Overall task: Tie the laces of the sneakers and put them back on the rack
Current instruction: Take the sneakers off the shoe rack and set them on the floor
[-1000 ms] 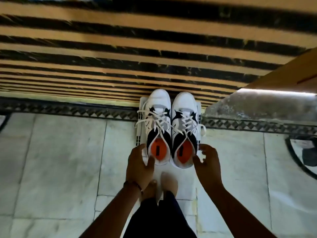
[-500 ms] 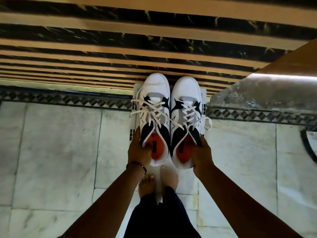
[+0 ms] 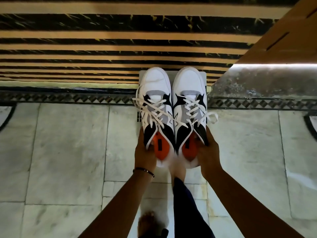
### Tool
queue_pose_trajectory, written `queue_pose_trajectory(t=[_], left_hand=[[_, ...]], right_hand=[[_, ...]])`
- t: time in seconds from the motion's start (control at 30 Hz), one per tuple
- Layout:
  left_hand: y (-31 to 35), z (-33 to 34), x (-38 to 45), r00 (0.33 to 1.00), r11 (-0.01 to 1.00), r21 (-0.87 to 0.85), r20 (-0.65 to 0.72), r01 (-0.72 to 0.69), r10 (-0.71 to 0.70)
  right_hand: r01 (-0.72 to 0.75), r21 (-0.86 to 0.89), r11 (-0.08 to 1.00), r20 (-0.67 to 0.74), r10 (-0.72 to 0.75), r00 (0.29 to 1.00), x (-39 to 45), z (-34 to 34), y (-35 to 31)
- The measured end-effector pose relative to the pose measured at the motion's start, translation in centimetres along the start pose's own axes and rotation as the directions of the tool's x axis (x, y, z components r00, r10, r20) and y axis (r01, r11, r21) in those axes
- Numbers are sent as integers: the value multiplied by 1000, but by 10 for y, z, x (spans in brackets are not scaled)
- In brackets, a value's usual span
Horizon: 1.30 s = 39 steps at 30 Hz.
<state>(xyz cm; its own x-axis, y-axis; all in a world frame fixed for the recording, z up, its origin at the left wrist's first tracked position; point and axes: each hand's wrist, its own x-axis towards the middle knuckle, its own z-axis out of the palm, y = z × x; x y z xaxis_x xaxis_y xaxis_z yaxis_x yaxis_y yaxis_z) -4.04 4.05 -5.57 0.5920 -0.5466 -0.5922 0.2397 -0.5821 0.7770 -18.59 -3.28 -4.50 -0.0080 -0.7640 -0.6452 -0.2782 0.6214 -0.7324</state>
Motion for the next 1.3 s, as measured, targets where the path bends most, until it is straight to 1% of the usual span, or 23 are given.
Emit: queue_pose_trajectory(t=[0.1,0.17,0.23,0.3,0.4,0.47,0.53,0.63,0.73,0.83,0.9,0.93,1.03,1.1,1.17,1.23,1.3], left_hand=[[-14,-17,-38,998,997,-58,15,-56,57],[-30,-29,-66,996,998,-14,57,-69,69],[-53,-45,-95,994,997,46,95,-58,54],[-76,-59,-119,993,996,77,111,-36,28],[-112,-79,-145,988,999,45,150,14,-20],[-138,-85,-154,987,997,68,152,35,-45],[-164,-85,-155,989,994,92,131,52,-64],[-215,-74,-129,988,987,152,134,50,-71],[-279,-55,-84,988,981,190,137,42,-69],[-327,-38,-40,985,979,195,150,60,-90],[-357,-27,-12,983,985,171,175,15,-45],[-367,-22,-1,983,987,163,183,-3,-27],[-394,-6,29,989,981,185,143,-56,29],[-402,0,43,984,972,197,149,-130,101],[-407,1,51,971,953,236,184,-192,150],[-410,-1,55,953,927,276,232,-254,192],[-414,-3,57,939,920,260,257,-294,227]], right_hand=[[45,-34,998,-10,-45,999,-39,-8,19],[59,-73,996,-37,-62,997,-71,-15,39],[54,-81,995,-49,-58,997,-104,-21,62],[17,-70,997,-63,-21,998,-136,-27,86],[-28,-45,999,-78,25,997,-174,-28,120],[-50,-30,998,-74,48,996,-186,-28,145],[-43,-36,998,-71,41,997,-187,-26,174],[-57,-46,997,-66,54,996,-161,-18,224],[-88,-70,994,-68,83,994,-108,-4,284],[-111,-110,988,-74,104,992,-55,8,332],[-91,-117,989,-54,86,995,-21,16,359],[-74,-130,989,-44,69,997,-6,19,368],[-16,-127,992,-13,15,1000,34,28,390],[8,-81,997,1,-7,1000,52,29,399],[20,-38,999,6,-20,1000,61,28,407],[66,-83,994,49,-62,997,65,24,413],[121,-170,978,120,-102,988,68,22,414]])
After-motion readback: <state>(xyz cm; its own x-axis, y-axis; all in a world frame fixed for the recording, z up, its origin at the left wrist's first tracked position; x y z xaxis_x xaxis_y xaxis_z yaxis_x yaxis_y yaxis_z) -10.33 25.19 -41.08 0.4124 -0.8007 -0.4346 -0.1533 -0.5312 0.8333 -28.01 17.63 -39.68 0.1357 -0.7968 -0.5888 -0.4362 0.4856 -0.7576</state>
